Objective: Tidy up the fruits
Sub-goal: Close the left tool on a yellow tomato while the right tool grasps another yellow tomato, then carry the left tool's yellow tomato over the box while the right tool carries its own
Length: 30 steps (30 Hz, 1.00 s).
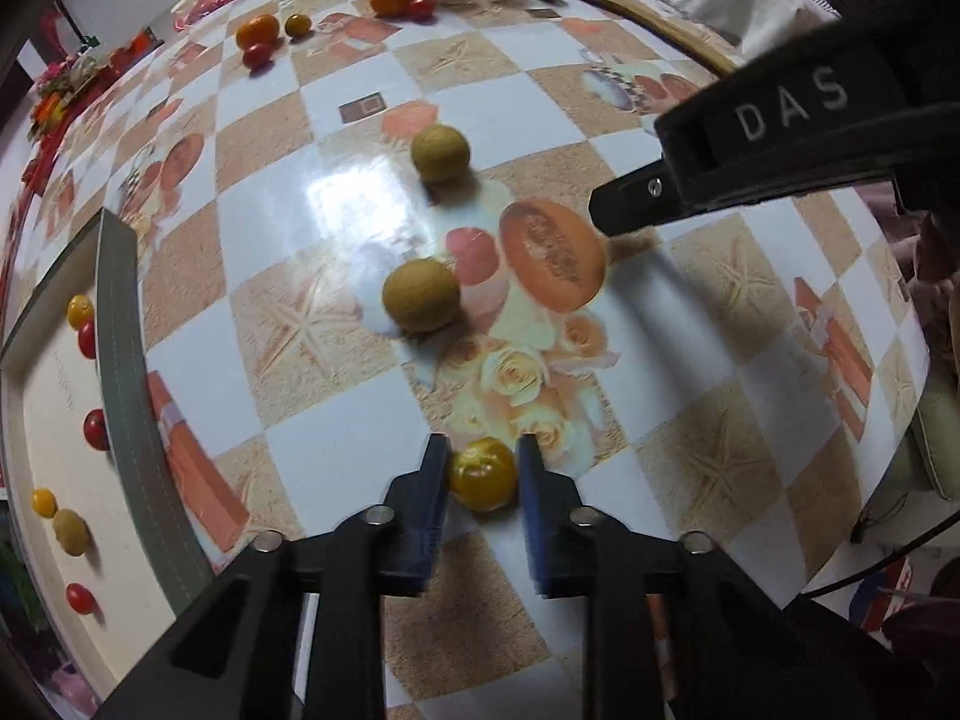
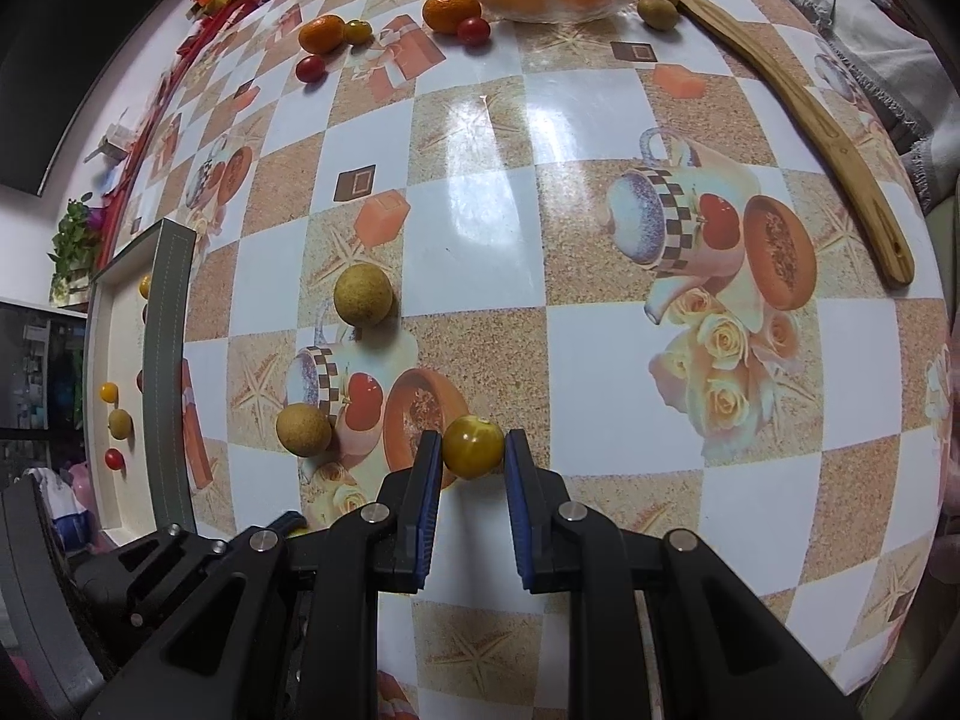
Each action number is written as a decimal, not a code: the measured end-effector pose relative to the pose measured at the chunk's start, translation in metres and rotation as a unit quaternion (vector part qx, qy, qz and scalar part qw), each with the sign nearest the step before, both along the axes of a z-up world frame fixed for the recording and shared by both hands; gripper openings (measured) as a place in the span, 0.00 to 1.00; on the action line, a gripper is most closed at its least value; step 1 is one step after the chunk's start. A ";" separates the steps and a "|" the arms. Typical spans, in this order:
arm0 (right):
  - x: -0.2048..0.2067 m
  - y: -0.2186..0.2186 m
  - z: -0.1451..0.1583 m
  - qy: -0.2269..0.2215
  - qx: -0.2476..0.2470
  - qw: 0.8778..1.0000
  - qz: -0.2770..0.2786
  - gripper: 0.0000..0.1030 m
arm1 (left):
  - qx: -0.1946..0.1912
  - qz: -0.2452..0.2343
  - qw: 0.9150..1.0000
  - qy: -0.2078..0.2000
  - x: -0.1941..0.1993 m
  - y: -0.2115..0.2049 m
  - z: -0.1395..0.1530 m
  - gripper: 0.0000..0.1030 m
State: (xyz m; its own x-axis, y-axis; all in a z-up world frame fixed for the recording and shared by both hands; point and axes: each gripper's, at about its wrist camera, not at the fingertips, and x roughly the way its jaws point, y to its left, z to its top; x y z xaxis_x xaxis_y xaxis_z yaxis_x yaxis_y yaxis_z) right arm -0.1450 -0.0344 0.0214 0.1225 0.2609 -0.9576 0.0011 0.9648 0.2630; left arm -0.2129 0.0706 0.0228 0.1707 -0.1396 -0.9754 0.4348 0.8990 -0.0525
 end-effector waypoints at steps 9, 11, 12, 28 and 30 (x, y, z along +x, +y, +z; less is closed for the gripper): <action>-0.011 0.006 0.013 0.004 -0.013 1.000 0.017 0.22 | -0.063 0.064 0.995 0.040 0.027 0.032 0.018 0.22; -0.013 0.010 0.018 0.003 -0.015 1.000 0.023 0.22 | -0.063 0.075 0.995 0.035 0.031 0.042 0.027 0.22; -0.014 0.012 0.021 0.003 -0.015 1.000 0.025 0.22 | -0.064 0.080 0.994 0.034 0.033 0.048 0.030 0.22; -0.009 0.088 0.073 -0.020 -0.014 0.994 0.108 0.22 | -0.046 0.148 0.988 -0.004 0.038 0.127 0.076 0.22; -0.008 0.100 0.079 -0.024 -0.015 0.993 0.118 0.22 | -0.048 0.159 0.986 -0.007 0.037 0.137 0.080 0.22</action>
